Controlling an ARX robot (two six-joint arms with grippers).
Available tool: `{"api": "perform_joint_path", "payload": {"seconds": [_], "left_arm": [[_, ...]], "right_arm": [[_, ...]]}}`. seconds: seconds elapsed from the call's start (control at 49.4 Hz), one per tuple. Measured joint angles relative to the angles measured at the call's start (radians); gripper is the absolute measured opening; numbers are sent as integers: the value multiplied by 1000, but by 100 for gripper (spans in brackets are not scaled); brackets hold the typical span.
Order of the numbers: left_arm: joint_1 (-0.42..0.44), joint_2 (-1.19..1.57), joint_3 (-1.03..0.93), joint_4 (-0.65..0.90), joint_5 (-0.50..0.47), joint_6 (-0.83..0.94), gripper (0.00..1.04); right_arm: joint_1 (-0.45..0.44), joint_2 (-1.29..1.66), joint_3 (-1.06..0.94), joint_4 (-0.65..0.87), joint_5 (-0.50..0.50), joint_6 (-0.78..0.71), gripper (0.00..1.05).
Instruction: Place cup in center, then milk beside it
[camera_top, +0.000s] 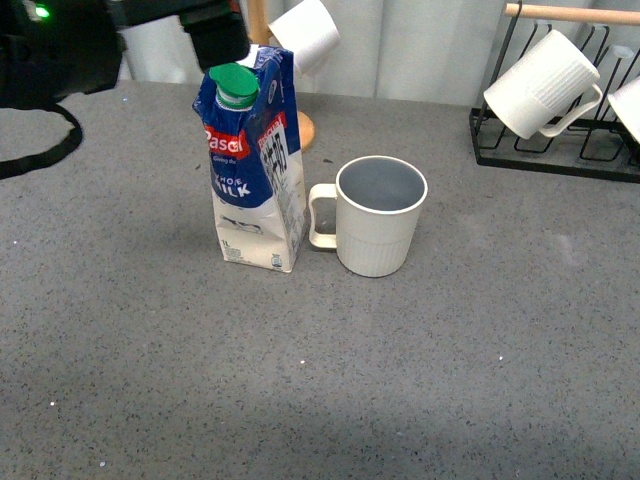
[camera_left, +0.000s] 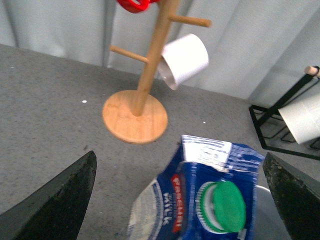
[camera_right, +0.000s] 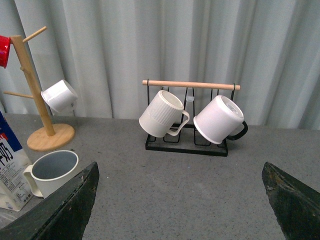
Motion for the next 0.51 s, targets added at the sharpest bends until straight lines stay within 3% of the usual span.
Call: {"api": "perform_joint_path", "payload": {"seconds": [0.324,0.506], "left_arm": [[122,-82,-93,-18,-31,26,98],[140,-71,-245,362,-16,201,73]], "right_arm": [[0,0,0,0,0,0,95],[0,0,0,0,0,0,95]]}}
